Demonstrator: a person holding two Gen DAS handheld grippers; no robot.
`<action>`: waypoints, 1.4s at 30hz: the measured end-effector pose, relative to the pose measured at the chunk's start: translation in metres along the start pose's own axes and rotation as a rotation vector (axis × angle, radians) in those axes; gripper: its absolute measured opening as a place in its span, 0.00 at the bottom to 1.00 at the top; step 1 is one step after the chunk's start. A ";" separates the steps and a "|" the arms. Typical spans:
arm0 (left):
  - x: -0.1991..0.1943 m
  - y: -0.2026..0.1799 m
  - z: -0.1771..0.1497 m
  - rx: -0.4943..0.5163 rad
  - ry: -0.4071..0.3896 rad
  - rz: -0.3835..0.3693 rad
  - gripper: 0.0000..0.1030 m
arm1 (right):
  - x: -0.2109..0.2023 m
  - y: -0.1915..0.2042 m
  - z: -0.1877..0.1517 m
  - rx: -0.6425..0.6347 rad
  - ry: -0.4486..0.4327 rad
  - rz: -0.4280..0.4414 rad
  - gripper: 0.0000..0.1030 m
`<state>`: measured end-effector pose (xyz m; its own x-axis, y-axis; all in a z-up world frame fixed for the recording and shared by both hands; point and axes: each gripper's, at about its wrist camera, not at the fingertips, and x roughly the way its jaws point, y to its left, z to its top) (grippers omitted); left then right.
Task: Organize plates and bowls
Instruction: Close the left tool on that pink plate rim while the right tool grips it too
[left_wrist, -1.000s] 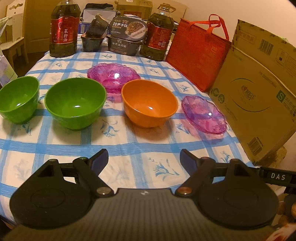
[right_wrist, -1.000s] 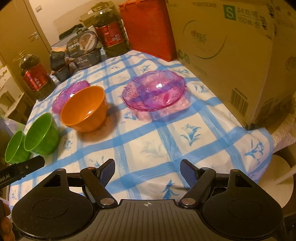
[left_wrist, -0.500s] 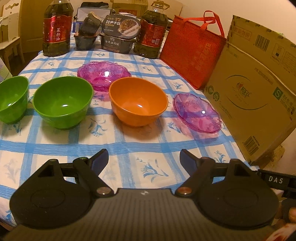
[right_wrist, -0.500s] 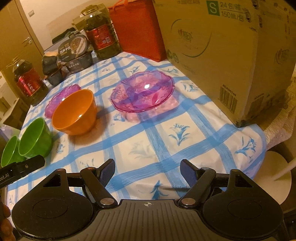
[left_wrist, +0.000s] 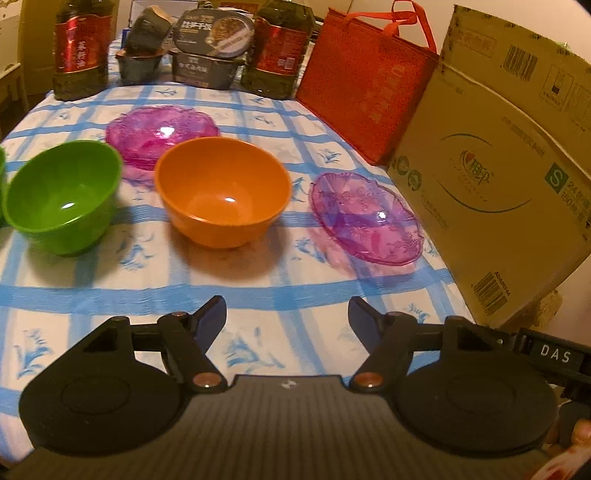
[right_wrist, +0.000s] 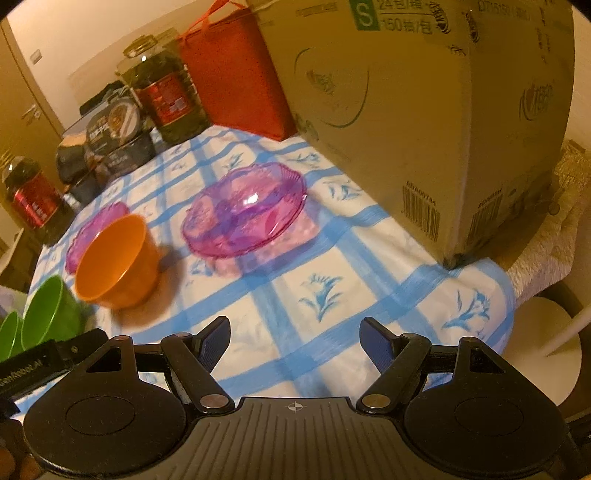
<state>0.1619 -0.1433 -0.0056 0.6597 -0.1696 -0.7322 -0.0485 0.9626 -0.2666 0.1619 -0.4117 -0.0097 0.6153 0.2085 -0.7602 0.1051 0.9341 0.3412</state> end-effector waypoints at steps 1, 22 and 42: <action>0.005 -0.002 0.001 -0.004 0.002 -0.004 0.67 | 0.003 -0.002 0.003 0.001 0.000 0.004 0.75; 0.120 -0.025 0.029 -0.195 0.014 -0.016 0.48 | 0.102 -0.027 0.070 0.011 -0.012 0.049 0.53; 0.165 -0.030 0.038 -0.276 0.005 -0.011 0.13 | 0.166 -0.026 0.099 -0.024 0.017 0.070 0.28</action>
<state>0.3004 -0.1921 -0.0950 0.6578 -0.1814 -0.7310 -0.2442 0.8668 -0.4348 0.3386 -0.4294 -0.0903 0.6073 0.2785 -0.7441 0.0428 0.9237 0.3807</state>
